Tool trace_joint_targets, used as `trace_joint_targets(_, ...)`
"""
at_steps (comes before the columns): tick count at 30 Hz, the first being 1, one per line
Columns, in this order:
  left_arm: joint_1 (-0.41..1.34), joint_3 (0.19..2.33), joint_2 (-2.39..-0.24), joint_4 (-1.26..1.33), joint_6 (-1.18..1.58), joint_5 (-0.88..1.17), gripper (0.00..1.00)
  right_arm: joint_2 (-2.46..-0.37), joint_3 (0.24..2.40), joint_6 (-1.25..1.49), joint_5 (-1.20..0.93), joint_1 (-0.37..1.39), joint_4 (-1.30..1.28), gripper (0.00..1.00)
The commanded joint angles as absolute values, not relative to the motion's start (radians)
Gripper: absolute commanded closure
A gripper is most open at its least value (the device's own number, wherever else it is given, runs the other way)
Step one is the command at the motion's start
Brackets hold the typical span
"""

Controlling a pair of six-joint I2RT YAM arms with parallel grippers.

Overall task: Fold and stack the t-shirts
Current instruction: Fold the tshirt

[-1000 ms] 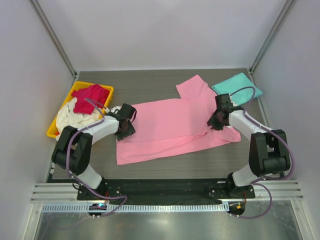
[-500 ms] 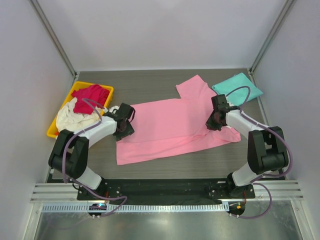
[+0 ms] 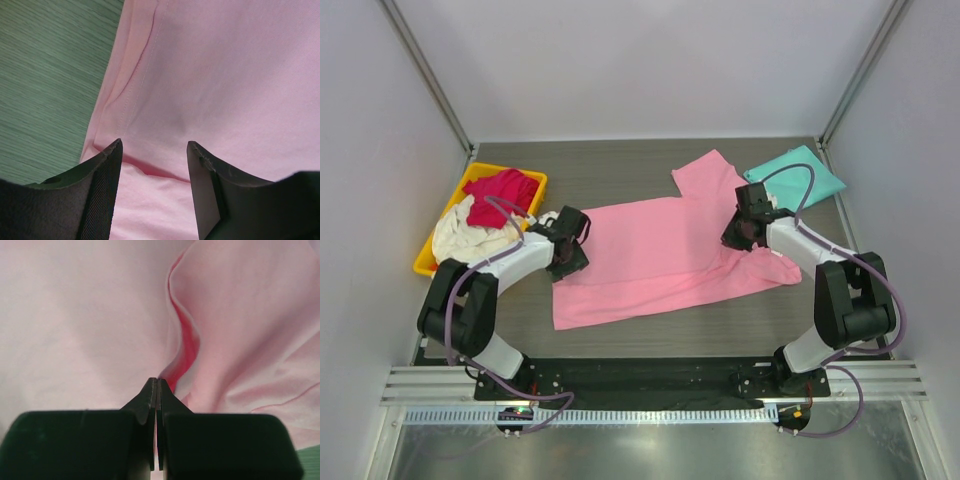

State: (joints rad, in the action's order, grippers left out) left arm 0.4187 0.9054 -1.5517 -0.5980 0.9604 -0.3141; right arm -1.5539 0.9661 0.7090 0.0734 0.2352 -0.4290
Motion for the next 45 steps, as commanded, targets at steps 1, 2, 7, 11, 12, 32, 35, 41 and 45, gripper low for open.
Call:
trace_joint_targets(1,0.423,0.940,-1.562,-0.603,0.948,-0.337,0.44,-1.562,1.002,0.695,0.045,0.250,-0.318,0.99)
trace_joint_targets(2,0.425,0.942,-1.563,-0.603,0.946,-0.339,0.44,-1.569,1.006,0.692,0.038,0.256,-0.302,0.99)
trace_joint_targets(7,0.431,0.946,-1.571,-0.609,0.950,-0.345,0.43,-1.591,1.008,0.701,0.014,0.293,-0.186,0.99)
trace_joint_targets(11,0.436,0.945,-1.577,-0.618,0.950,-0.356,0.43,-1.638,1.023,0.715,-0.024,0.314,-0.140,0.99)
trace_joint_targets(12,0.436,0.942,-1.575,-0.621,0.951,-0.360,0.43,-1.649,1.025,0.716,-0.025,0.321,-0.134,0.99)
trace_joint_targets(32,0.440,1.012,-1.536,-0.745,0.936,-0.480,0.43,-1.735,1.152,0.660,0.130,0.345,-0.278,0.99)
trace_joint_targets(35,0.443,1.029,-1.482,-0.772,0.919,-0.508,0.44,-1.738,1.158,0.658,0.141,0.345,-0.279,0.99)
trace_joint_targets(41,0.466,0.999,-1.421,-0.769,0.934,-0.450,0.43,-1.759,1.190,0.666,0.144,0.347,-0.319,0.96)
trace_joint_targets(45,0.497,0.954,-1.365,-0.660,0.858,-0.307,0.44,-1.720,1.242,0.663,0.198,0.342,-0.452,0.75)
